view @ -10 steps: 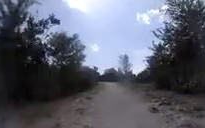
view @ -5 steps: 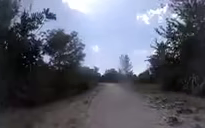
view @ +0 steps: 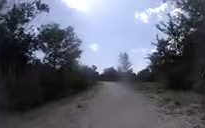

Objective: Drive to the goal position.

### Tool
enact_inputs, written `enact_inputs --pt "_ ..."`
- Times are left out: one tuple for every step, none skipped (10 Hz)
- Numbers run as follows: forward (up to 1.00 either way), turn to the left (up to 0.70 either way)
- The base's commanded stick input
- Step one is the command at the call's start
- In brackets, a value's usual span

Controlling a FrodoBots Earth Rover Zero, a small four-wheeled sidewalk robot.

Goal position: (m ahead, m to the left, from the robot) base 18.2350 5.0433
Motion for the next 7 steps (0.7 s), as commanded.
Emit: enact_inputs --pt "0.85 0.00" --pt "0.85 0.00" --pt "0.85 0.00" --pt "0.85 0.00" --pt "0.85 0.00" --pt "0.85 0.00" --pt "0.85 0.00"
